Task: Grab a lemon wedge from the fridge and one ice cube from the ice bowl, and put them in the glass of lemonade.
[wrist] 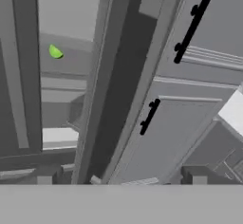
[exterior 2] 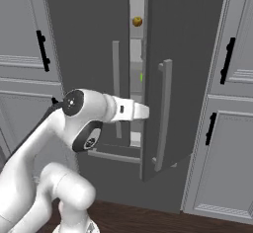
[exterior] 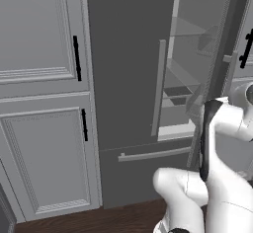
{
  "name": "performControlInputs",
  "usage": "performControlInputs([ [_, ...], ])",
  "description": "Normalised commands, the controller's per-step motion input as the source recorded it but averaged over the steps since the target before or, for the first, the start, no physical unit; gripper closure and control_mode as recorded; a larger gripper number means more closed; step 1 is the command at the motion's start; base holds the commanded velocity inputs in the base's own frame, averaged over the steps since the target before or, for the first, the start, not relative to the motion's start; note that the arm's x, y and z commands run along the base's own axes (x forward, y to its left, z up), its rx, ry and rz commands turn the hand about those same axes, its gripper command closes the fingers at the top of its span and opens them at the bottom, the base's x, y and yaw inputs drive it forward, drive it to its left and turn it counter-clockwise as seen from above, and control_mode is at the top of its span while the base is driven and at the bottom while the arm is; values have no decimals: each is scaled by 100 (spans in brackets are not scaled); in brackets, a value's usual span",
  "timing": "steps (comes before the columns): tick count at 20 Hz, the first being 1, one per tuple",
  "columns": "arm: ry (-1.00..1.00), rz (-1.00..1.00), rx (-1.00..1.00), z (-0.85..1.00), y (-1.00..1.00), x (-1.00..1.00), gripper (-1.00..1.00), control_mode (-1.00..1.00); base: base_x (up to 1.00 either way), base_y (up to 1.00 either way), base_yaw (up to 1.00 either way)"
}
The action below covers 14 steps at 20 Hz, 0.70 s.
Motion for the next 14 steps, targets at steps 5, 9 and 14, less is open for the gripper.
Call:
performControlInputs([
  [5, 58, -7, -48, 22, 78, 79, -100, -100, 0, 0, 0],
  [9, 43, -3, -28, 0, 10, 66, -100, -100, 0, 0, 0],
  [14, 5, 0, -2, -24, -15, 44, -100, -100, 0, 0, 0],
])
